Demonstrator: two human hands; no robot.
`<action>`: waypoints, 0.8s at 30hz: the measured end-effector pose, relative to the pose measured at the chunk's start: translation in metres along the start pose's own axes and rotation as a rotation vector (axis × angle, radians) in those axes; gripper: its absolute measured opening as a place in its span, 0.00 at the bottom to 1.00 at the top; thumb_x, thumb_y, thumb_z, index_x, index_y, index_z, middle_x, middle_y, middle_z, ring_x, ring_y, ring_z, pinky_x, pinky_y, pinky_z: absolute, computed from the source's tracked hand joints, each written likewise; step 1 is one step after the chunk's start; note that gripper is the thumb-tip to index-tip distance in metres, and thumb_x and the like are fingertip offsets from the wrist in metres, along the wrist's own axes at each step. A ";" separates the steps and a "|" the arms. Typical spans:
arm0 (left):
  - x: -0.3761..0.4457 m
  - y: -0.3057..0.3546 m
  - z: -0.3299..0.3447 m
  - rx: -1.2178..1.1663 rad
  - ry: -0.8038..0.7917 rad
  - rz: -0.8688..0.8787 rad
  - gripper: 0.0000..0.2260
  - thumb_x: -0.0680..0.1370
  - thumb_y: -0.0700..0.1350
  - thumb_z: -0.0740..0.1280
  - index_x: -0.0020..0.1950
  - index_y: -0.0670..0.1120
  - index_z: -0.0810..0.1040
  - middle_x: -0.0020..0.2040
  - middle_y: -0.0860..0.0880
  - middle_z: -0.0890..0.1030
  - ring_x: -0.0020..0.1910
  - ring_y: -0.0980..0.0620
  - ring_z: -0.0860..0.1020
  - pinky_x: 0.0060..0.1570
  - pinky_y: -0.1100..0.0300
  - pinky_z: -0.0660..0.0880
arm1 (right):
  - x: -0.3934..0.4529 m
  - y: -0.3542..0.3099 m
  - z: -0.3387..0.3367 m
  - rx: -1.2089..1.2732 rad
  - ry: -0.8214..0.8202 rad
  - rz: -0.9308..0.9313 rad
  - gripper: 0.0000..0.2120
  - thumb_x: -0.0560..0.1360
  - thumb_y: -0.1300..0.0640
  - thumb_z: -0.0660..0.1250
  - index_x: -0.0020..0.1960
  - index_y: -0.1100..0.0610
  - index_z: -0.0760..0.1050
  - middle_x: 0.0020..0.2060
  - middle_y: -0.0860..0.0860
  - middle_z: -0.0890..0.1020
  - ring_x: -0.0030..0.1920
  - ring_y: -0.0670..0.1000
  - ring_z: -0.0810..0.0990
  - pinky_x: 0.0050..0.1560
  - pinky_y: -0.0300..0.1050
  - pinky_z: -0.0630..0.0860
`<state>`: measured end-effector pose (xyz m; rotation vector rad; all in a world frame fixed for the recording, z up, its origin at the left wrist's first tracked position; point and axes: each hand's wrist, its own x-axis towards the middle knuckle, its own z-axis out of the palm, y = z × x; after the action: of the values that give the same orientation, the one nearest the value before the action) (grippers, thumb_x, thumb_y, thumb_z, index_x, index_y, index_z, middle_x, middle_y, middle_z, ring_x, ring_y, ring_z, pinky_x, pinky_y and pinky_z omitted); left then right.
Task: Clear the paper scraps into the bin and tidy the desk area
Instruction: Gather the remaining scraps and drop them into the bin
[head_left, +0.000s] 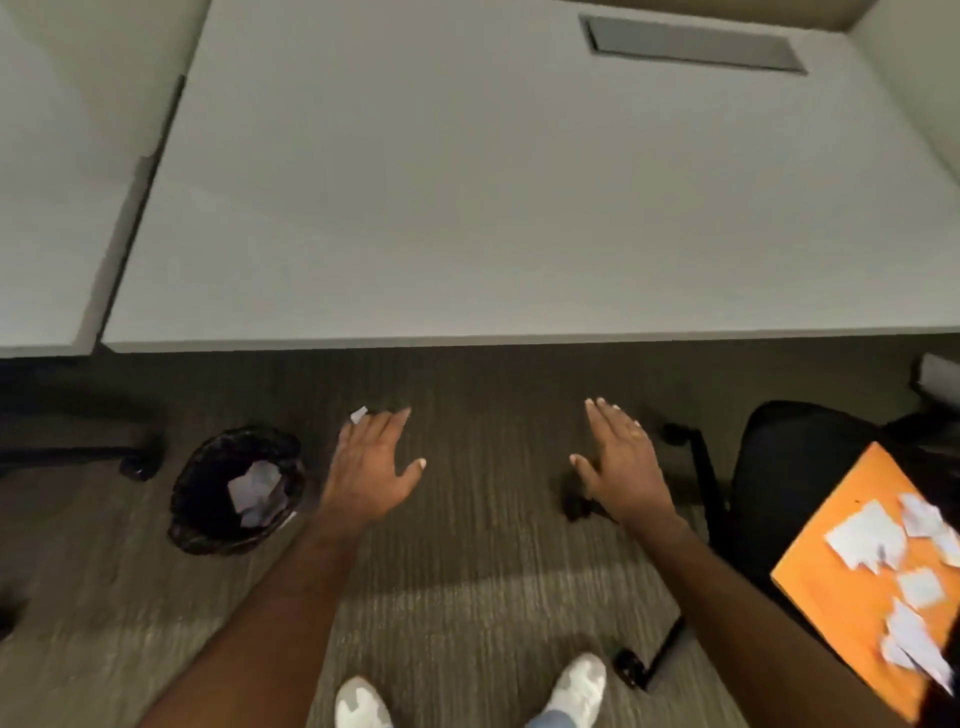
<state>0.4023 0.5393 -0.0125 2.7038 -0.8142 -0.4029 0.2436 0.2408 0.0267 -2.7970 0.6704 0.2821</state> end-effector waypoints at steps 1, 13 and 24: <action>0.011 0.033 0.001 0.001 -0.003 0.048 0.34 0.75 0.61 0.66 0.78 0.49 0.65 0.71 0.44 0.74 0.71 0.43 0.70 0.74 0.43 0.62 | -0.011 0.034 -0.014 0.003 0.022 0.056 0.38 0.78 0.45 0.66 0.81 0.54 0.53 0.80 0.53 0.59 0.80 0.54 0.56 0.79 0.55 0.56; 0.057 0.379 0.087 -0.025 -0.230 0.541 0.34 0.78 0.63 0.62 0.81 0.52 0.57 0.80 0.50 0.61 0.80 0.49 0.56 0.79 0.45 0.52 | -0.175 0.322 -0.056 0.222 0.184 0.657 0.39 0.77 0.49 0.69 0.81 0.57 0.54 0.79 0.57 0.61 0.79 0.58 0.59 0.77 0.55 0.59; 0.016 0.607 0.205 0.024 -0.430 0.741 0.27 0.82 0.58 0.62 0.78 0.48 0.65 0.77 0.46 0.67 0.74 0.45 0.67 0.73 0.51 0.63 | -0.263 0.451 -0.016 0.558 -0.080 1.047 0.42 0.70 0.39 0.74 0.78 0.52 0.62 0.75 0.58 0.65 0.72 0.62 0.68 0.69 0.59 0.70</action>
<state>0.0473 0.0062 0.0087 2.1272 -1.8368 -0.7855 -0.1953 -0.0432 0.0172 -1.6984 1.8024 0.3104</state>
